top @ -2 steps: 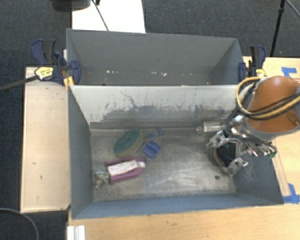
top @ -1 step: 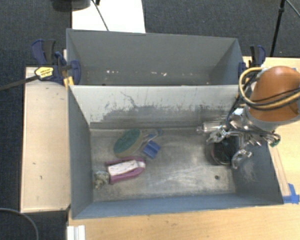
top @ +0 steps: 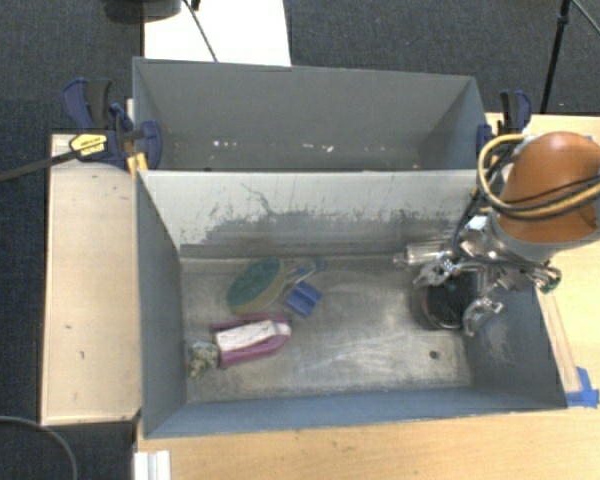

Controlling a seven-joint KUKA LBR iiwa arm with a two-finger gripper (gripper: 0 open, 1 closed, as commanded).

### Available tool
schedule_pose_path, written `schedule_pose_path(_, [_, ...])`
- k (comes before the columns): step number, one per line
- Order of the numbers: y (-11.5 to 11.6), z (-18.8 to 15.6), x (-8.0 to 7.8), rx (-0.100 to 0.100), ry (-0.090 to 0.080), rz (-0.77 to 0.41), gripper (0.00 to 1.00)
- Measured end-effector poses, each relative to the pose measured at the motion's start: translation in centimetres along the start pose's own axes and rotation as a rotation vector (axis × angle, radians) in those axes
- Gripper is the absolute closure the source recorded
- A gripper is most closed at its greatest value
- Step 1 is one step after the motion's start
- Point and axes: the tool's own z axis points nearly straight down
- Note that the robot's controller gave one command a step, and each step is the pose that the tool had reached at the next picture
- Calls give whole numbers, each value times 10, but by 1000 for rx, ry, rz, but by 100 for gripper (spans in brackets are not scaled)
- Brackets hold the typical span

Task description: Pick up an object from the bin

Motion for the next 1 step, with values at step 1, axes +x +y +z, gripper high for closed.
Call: schedule_pose_path(1, [68, -217, 16, 24, 0, -285, 100])
